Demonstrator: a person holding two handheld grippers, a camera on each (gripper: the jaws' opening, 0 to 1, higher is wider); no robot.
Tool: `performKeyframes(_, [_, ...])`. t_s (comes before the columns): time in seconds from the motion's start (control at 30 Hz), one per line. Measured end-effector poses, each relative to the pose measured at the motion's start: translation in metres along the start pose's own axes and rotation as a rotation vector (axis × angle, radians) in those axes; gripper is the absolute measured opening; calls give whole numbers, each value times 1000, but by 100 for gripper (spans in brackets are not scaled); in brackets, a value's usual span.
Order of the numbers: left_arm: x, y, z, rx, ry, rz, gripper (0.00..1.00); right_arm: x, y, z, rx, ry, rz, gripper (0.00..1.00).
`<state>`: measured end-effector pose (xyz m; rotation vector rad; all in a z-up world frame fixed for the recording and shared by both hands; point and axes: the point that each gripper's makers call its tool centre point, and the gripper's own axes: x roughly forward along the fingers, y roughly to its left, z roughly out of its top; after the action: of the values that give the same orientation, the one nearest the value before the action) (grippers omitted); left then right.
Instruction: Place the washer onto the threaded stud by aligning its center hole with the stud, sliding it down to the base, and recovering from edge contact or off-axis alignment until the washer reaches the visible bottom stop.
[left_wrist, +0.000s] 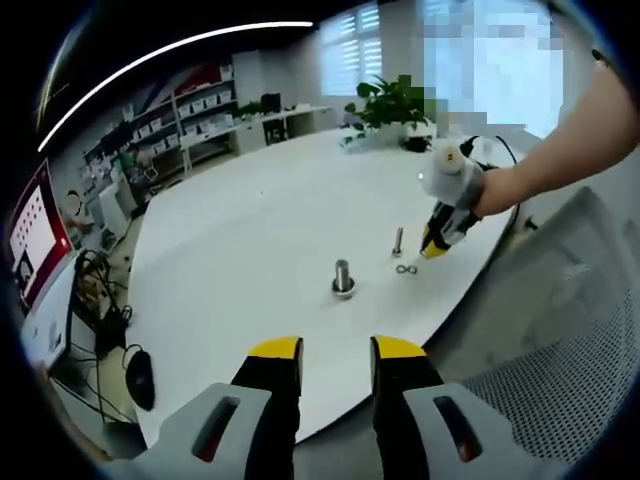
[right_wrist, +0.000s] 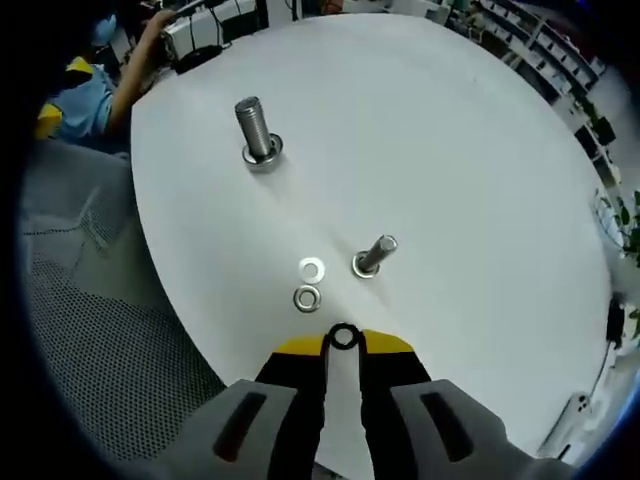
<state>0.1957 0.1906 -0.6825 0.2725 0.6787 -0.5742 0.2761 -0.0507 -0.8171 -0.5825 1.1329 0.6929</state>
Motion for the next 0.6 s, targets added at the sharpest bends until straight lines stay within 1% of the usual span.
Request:
performKeyframes(0.1, [-1,0,2,0,-10,-2,25,-7,-2,5,22,-27,-8,13])
performKeyframes(0.17, [-1,0,2,0,-13,-3,25,-11,-2,11,61,-53,-1,13])
performKeyframes(0.3, [-1,0,4,5,-20,-2,25,-19,-3,18,39,-69,-10,13])
performKeyframes(0.4, [-3,3,6,-9,-35,2,25,-25,-9,24,25,-83,-27,13])
performKeyframes(0.5, [-3,1,6,-4,-36,3,25,-33,-13,35,46,-114,-27,13])
performKeyframes(0.6, [-3,0,7,10,-36,0,25,-40,-15,45,11,-128,-33,13])
